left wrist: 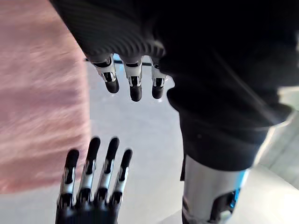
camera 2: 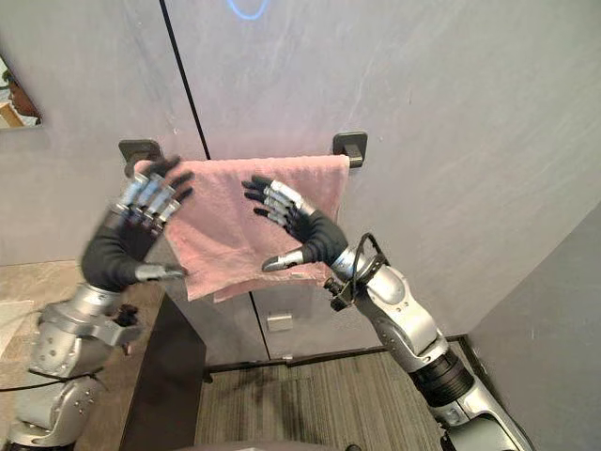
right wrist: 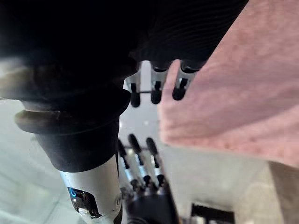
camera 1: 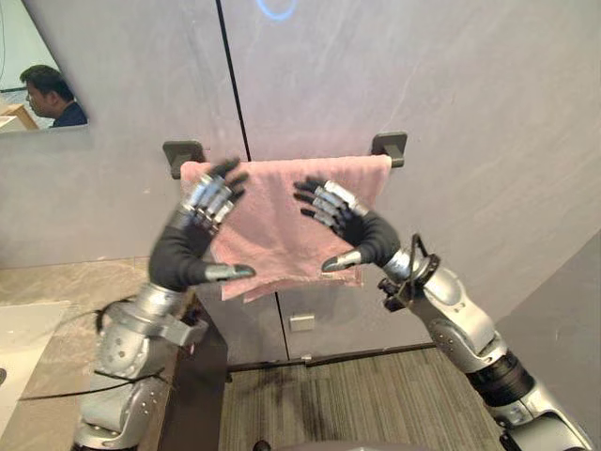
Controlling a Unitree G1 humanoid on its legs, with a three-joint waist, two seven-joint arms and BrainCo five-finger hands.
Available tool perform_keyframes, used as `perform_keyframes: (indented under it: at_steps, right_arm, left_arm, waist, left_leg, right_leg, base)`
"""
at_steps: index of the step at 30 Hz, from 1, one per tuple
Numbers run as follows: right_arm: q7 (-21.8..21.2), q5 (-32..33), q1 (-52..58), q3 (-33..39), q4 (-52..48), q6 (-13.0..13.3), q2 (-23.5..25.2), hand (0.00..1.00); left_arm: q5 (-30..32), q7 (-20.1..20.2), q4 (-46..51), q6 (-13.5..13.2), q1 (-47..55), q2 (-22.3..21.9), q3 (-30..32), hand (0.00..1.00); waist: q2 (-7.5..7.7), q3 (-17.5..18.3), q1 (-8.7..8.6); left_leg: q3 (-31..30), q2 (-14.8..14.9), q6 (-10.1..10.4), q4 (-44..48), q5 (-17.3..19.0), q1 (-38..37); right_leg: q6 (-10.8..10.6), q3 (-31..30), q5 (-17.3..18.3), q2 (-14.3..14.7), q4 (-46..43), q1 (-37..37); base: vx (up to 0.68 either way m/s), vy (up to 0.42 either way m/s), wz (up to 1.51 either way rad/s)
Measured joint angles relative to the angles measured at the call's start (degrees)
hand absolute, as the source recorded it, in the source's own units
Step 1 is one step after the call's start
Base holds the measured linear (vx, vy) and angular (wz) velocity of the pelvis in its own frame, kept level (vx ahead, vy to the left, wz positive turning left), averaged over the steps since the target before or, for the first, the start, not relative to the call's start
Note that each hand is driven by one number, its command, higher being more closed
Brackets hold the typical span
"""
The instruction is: Organize washtable
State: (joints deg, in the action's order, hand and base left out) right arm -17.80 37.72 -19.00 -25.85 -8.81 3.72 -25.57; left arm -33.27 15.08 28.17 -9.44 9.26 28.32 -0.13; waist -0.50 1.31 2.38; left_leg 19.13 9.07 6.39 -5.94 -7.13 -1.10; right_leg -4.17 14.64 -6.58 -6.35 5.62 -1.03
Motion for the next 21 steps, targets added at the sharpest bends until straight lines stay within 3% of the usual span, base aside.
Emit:
perform_keyframes:
  at_steps: [10,15,21]
  right_arm:
    - [-1.0,2.2,-2.1,-4.0,8.4,-0.6,-1.7,0.00]
    - [1.1,2.2,-5.6,-4.2,21.1,-1.9,2.4,0.00]
    - [3.5,1.4,-4.3,1.1,26.0,-2.5,4.7,0.00]
  left_arm:
    - [-4.1,2.5,-12.8,2.8,-1.3,1.8,-6.5,0.00]
    - [-4.4,2.1,-28.0,4.2,-9.0,1.8,-8.9,0.00]
    - [-1.9,0.9,-37.0,5.1,-10.9,1.1,-8.2,0.00]
  waist:
    - [-0.41,-2.2,0.04]
    - [-0.15,-2.9,0.11]
    - [0.65,-3.8,-0.13]
  left_leg:
    - [-0.2,0.0,-0.3,0.0,-0.3,1.6]
    - [-0.6,0.1,-0.4,0.0,-0.3,3.0]
    - [0.2,0.2,-0.3,0.0,-0.3,3.3]
  right_leg:
    - [-0.2,0.1,0.1,0.1,0.0,1.6]
    - [-0.1,0.0,-0.4,0.1,0.0,2.8]
    - [0.3,-0.5,-0.8,0.2,0.0,3.4]
  base:
    - [0.01,-0.002,0.00]
    - [0.04,-0.005,0.01]
    - [0.05,-0.004,-0.04]
